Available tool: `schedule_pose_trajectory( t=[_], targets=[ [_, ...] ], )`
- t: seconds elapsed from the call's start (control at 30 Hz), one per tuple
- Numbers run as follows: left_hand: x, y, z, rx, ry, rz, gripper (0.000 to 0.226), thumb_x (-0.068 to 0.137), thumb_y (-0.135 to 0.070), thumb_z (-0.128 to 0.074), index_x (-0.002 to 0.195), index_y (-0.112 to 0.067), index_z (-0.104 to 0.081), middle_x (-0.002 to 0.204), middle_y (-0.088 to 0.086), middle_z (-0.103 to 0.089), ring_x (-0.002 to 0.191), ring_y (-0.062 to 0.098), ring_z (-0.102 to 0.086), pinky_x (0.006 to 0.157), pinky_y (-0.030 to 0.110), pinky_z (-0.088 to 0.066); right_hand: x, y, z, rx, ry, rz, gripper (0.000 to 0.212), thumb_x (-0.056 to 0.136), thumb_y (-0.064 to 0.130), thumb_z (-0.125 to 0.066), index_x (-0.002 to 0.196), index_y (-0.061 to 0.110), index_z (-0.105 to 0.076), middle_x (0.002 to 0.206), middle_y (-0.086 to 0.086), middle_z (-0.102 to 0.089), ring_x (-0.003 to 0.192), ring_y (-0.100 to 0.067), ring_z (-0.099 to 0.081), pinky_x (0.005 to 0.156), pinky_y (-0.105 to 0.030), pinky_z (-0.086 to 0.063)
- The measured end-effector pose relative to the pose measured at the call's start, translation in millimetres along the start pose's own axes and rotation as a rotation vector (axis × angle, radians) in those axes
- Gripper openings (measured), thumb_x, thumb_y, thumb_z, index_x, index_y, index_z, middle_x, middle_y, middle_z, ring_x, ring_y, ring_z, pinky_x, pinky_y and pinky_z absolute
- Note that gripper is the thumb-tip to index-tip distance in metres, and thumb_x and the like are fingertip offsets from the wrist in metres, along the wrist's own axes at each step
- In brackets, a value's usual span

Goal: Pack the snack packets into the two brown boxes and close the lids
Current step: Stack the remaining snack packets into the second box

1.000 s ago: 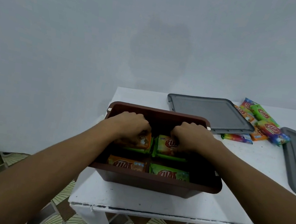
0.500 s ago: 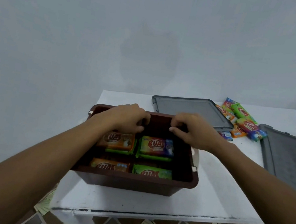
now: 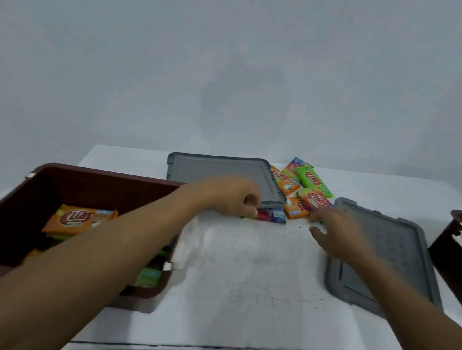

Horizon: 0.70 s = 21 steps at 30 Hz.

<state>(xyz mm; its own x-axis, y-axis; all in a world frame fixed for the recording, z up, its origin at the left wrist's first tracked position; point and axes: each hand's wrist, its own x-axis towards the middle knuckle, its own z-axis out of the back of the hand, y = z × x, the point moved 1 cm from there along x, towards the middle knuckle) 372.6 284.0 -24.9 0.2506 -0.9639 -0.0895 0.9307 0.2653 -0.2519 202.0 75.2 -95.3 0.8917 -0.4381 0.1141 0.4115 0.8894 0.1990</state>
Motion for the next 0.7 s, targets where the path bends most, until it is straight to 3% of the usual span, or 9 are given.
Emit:
schedule_pose_trajectory(
  t=[0.13,0.37,0.53,0.7],
  targets=[
    [35,-28,-42,0.03,0.133,0.101,0.03,0.098,-0.031,-0.05,0.119,-0.013,-0.062,0.122,0.007,-0.061,0.106,0.024,-0.057,0.094,0.04,-0.047,15,-28,-1,0.003,-0.015,-0.012,0.031,0.086,0.032,-0.063,0.116,0.023,-0.059,0.126,-0.005,-0.056,0.116,-0.024,-0.046,0.094,-0.039,-0.044],
    [59,-34,-93,-0.028,-0.036,0.264,0.053,0.1,-0.027,-0.046,0.149,-0.013,-0.032,0.158,0.005,-0.026,0.142,0.023,-0.029,0.115,0.035,-0.026,40,-46,-6,0.007,0.03,-0.053,0.059,0.092,0.046,-0.053,0.142,0.019,-0.037,0.148,-0.009,-0.038,0.134,-0.029,-0.033,0.109,-0.046,-0.032],
    [75,-36,-100,0.121,-0.101,0.317,0.062,0.097,-0.032,-0.051,0.152,-0.019,-0.025,0.159,0.001,-0.022,0.141,0.023,-0.03,0.114,0.042,-0.026,54,-48,-10,0.085,0.121,-0.114,0.062,0.095,0.047,-0.049,0.147,0.02,-0.03,0.143,-0.014,-0.045,0.131,-0.036,-0.038,0.107,-0.048,-0.037],
    [80,-29,-104,0.187,-0.125,0.301,0.06,0.094,-0.033,-0.057,0.147,-0.018,-0.034,0.148,0.002,-0.036,0.133,0.022,-0.032,0.109,0.041,-0.027,57,-48,-9,0.177,0.179,-0.162,0.081,0.082,0.039,-0.07,0.146,0.016,-0.027,0.14,-0.015,-0.039,0.127,-0.032,-0.041,0.102,-0.043,-0.042]
  ],
)
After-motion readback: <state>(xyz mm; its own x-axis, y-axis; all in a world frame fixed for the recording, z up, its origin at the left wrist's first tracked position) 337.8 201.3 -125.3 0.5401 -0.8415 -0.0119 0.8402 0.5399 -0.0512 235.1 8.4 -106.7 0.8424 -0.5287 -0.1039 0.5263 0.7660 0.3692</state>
